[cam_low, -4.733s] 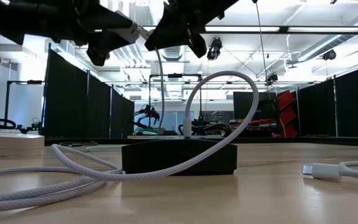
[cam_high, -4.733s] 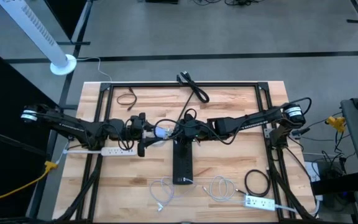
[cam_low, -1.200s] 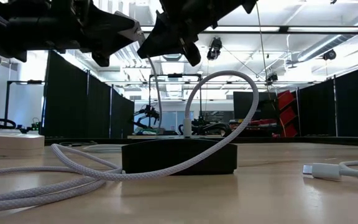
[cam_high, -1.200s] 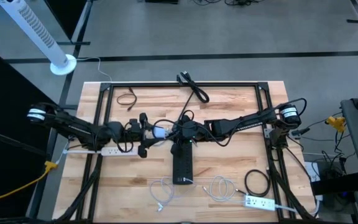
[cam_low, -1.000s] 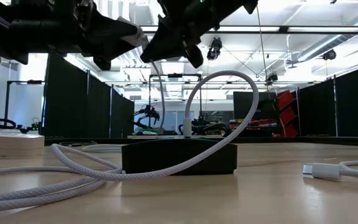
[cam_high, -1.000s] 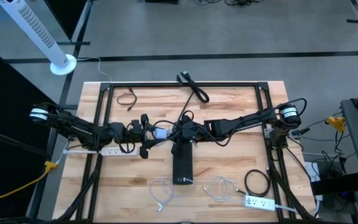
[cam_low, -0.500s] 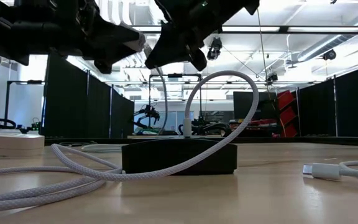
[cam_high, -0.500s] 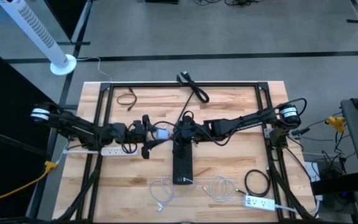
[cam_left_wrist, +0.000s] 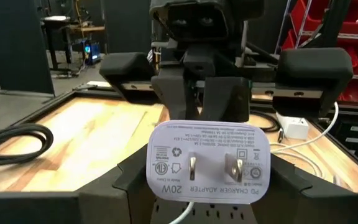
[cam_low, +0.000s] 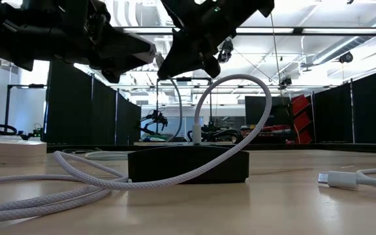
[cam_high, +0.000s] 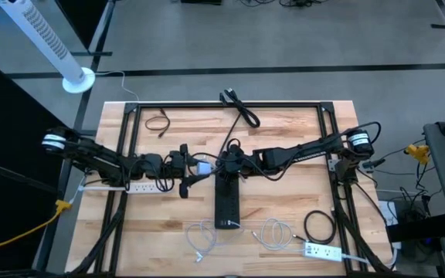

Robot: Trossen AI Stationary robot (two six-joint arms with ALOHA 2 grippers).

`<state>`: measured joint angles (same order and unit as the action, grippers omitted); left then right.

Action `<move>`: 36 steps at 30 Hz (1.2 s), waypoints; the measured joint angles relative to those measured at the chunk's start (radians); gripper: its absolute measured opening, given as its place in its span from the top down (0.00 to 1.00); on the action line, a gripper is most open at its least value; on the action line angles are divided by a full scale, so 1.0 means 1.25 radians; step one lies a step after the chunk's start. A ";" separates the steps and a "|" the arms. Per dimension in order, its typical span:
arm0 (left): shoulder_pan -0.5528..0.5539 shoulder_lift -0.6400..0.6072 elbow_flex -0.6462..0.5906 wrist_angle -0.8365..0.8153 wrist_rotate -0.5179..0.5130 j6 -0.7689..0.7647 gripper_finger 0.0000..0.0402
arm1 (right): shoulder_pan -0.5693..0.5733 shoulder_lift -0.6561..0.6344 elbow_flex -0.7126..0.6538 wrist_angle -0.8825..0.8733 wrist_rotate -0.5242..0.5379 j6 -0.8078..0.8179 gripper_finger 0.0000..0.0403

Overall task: Insert USB
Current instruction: Insert the light blue charger cable into the purple charger adapter

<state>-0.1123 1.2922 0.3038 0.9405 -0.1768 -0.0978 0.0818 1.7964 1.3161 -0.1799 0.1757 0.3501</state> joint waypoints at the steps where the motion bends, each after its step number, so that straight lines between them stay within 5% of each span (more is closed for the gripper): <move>1: 0.002 -0.003 0.000 -0.002 0.000 -0.003 0.52 | 0.000 -0.001 0.001 -0.006 0.000 0.007 1.00; 21: 0.015 0.019 0.020 -0.127 -0.018 -0.098 0.52 | 0.001 0.015 0.000 -0.016 -0.068 0.006 1.00; 31: 0.014 0.014 0.020 -0.179 0.079 -0.106 0.52 | -0.001 0.011 0.000 -0.033 -0.058 -0.005 1.00; 36: 0.053 -0.018 0.020 -0.227 0.118 -0.236 0.52 | -0.002 0.011 0.000 -0.084 -0.101 0.004 1.00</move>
<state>-0.0461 1.2699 0.3290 0.6563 -0.0287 -0.3924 0.0797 1.8103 1.3163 -0.2849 0.0490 0.3551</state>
